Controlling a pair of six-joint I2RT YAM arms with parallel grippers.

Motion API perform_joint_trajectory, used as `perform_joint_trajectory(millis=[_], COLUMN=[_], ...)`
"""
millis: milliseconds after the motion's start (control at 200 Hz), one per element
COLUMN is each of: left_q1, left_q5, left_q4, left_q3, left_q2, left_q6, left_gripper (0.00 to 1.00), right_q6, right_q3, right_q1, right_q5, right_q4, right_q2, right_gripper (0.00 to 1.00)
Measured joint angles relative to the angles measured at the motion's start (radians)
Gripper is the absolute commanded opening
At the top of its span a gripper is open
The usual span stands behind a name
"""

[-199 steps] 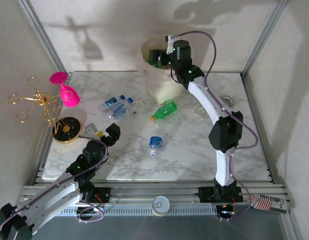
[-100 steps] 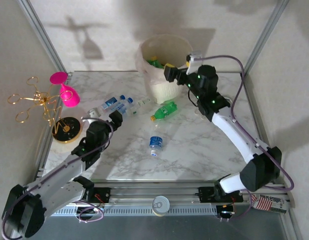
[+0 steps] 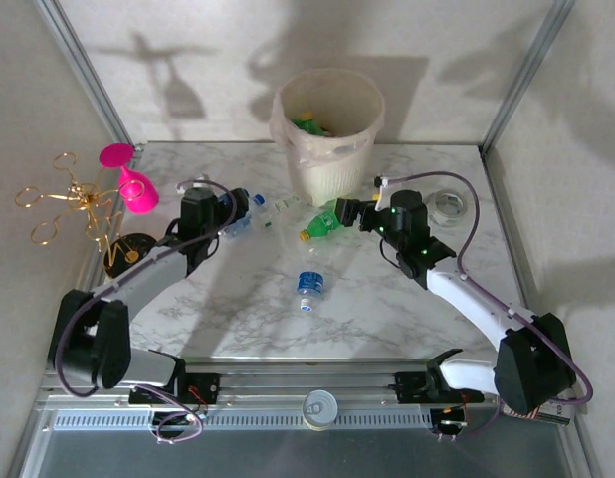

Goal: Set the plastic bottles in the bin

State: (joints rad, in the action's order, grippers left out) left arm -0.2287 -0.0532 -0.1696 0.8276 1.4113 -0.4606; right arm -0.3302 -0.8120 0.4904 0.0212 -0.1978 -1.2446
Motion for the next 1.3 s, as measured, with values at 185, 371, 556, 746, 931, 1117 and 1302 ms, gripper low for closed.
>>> perform_joint_trajectory(millis=[185, 371, 556, 746, 931, 1117, 1302], left_q1=[0.079, 0.100, 0.102, 0.106, 0.100, 0.087, 0.066], left_q5=[0.048, 0.089, 0.132, 0.138, 0.148, 0.156, 0.188], left_q4=[0.037, 0.092, 0.169, 0.192, 0.186, 0.188, 0.172], left_q3=[0.123, 0.247, 0.345, 0.373, 0.323, 0.204, 0.072], left_q2=[0.149, 0.308, 0.442, 0.464, 0.426, 0.316, 0.194], left_q6=[0.029, 0.055, 0.081, 0.095, 0.090, 0.057, -0.003], left_gripper=[1.00, 1.00, 1.00, 0.99, 1.00, 1.00, 1.00], right_q6=[-0.024, -0.024, -0.019, -0.006, -0.003, -0.003, -0.005], right_q3=[0.045, 0.051, 0.051, 0.051, 0.051, 0.051, 0.051], right_q1=[0.000, 0.000, 0.000, 0.000, 0.000, 0.000, 0.000], right_q5=[-0.001, -0.032, -0.066, -0.084, -0.089, -0.088, -0.080], right_q4=[0.007, 0.014, 0.025, 0.039, 0.039, 0.037, 0.037], right_q2=[0.004, 0.030, 0.047, 0.047, 0.047, 0.045, 0.024], right_gripper=[0.99, 0.99, 0.99, 0.99, 0.99, 0.99, 0.99])
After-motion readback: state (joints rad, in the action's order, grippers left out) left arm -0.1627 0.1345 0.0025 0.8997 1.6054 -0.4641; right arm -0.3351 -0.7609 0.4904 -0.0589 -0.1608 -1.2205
